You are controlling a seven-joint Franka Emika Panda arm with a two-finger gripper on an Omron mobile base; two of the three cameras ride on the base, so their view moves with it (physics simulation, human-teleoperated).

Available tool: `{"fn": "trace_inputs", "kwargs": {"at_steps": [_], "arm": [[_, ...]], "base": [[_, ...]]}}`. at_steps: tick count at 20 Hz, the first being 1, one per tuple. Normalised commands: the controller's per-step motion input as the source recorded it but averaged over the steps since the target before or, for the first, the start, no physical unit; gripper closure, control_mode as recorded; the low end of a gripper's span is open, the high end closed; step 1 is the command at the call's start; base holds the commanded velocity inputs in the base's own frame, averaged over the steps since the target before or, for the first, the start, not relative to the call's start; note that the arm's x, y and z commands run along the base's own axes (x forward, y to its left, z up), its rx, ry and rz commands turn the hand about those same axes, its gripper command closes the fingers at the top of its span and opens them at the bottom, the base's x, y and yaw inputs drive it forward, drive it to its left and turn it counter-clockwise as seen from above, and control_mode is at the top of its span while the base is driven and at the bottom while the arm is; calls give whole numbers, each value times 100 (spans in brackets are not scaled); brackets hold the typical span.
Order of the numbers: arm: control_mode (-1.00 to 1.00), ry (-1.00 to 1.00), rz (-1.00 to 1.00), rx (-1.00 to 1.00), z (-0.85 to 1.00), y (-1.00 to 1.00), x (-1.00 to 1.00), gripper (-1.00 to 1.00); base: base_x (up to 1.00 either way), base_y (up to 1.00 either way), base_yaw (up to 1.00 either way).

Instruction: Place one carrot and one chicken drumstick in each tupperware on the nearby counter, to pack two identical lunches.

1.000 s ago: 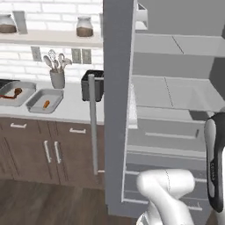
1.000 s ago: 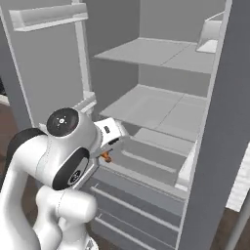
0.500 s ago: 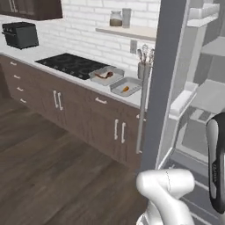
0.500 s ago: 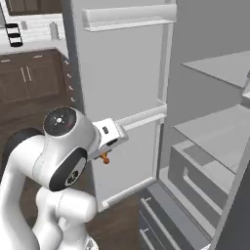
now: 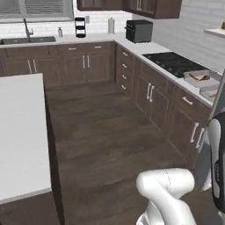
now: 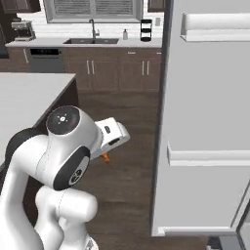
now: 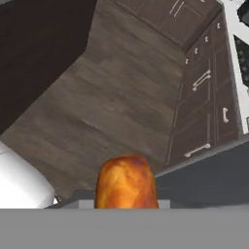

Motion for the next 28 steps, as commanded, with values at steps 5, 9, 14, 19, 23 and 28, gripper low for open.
{"fn": "trace_inputs", "kwargs": {"at_steps": [5,9,14,19,23,28], "arm": [[100,0,0,0,0,0,0,100],[100,0,0,0,0,0,0,100],[100,0,0,0,0,0,0,100],[100,0,0,0,0,0,0,100],[100,0,0,0,0,0,0,100],[100,0,0,0,0,0,0,100]], "base": [[-6,89,65],[100,3,24],[100,-83,1],[100,-90,-4],[84,-95,-10],[88,-66,-19]]}}
